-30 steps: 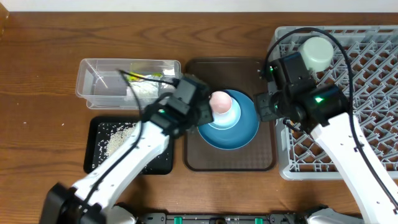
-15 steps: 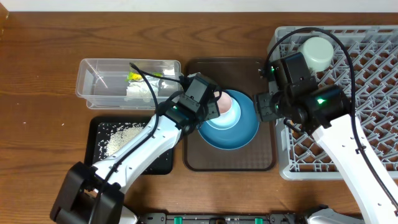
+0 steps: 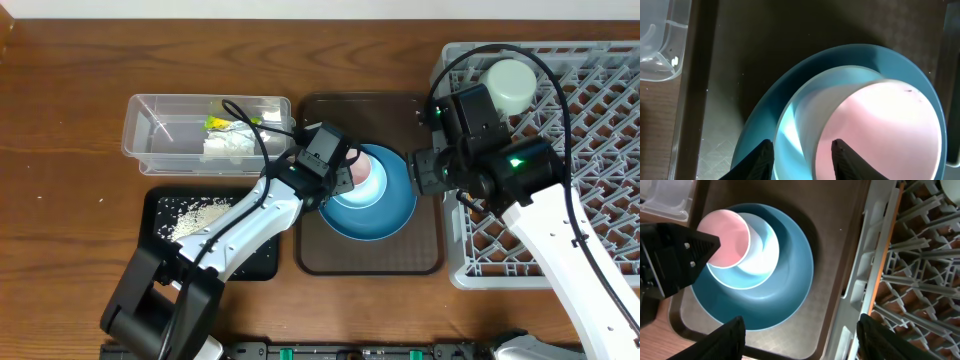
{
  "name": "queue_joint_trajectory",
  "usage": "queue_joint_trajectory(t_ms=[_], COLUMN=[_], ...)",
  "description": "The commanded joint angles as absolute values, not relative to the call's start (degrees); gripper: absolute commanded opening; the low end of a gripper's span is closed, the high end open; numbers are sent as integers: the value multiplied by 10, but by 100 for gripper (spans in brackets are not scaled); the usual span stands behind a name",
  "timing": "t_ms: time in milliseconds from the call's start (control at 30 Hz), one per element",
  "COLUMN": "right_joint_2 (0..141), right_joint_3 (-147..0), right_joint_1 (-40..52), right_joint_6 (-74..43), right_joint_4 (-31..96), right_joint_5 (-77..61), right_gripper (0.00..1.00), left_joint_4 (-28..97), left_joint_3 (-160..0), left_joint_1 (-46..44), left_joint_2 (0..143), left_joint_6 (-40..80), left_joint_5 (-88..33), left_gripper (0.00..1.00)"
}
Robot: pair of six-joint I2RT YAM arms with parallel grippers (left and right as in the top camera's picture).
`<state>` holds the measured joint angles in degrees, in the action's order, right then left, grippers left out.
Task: Sort waste into correct bins and load items into the dishwasher rack
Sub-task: 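Lower the left gripper into the pink cup and grasp it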
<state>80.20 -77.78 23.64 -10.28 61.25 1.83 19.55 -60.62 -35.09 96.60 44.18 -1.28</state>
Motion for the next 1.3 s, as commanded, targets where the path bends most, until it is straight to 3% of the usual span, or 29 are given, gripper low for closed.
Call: queue_joint_trajectory(t_ms=[0, 133, 367, 533, 667, 1267], right_joint_2=[798, 798, 798, 798, 798, 798], right_joint_3=[-787, -787, -787, -787, -787, -787], right_joint_1=[227, 227, 227, 227, 227, 227], right_joint_6=[-107, -107, -107, -107, -107, -107], right_joint_4=[614, 614, 615, 615, 615, 611], right_joint_5=[32, 32, 32, 32, 32, 32], right_gripper=[71, 72, 73, 77, 78, 81], left_joint_4=[198, 198, 198, 198, 196, 196], left_joint_3=[-609, -609, -609, -609, -609, -609], left_joint_1=[-351, -351, -351, -351, -351, -360], left_joint_2=[946, 931, 927, 927, 930, 959], left_joint_6=[444, 445, 445, 445, 445, 453], left_joint_5=[-4, -4, -4, -4, 4, 7], left_gripper=[39, 19, 15, 16, 24, 23])
